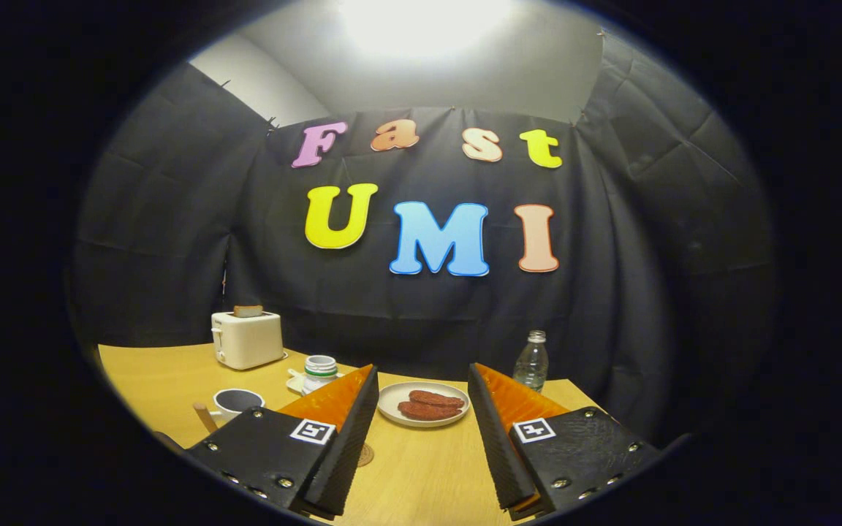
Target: Take the bottle from table, then pour the juice into the cup, finally place the bottle on the coaster
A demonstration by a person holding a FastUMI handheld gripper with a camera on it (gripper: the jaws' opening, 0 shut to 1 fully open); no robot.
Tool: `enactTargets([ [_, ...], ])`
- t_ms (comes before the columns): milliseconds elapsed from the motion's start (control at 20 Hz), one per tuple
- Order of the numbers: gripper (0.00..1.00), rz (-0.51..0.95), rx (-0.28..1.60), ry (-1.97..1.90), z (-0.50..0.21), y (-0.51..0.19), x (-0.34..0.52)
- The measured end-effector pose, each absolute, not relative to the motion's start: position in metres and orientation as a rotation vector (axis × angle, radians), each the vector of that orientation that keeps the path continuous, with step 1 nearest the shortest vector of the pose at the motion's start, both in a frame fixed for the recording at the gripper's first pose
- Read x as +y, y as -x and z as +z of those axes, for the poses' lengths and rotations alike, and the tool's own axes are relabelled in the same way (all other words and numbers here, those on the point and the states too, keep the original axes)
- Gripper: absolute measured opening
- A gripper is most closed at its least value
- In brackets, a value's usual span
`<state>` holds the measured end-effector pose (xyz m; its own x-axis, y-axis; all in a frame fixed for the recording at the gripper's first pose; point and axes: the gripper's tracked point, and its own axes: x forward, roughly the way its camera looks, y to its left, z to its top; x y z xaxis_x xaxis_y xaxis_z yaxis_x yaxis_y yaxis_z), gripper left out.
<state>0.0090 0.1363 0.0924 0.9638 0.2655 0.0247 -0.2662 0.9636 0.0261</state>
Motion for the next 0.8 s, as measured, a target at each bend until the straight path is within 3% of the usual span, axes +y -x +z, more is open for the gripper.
enactTargets([
  [350,0.74,0.156,-0.052,0.016,0.035,-0.021,0.043],
  [800,0.74,0.093,0.028,-0.072,-0.013,-0.011,0.008],
])
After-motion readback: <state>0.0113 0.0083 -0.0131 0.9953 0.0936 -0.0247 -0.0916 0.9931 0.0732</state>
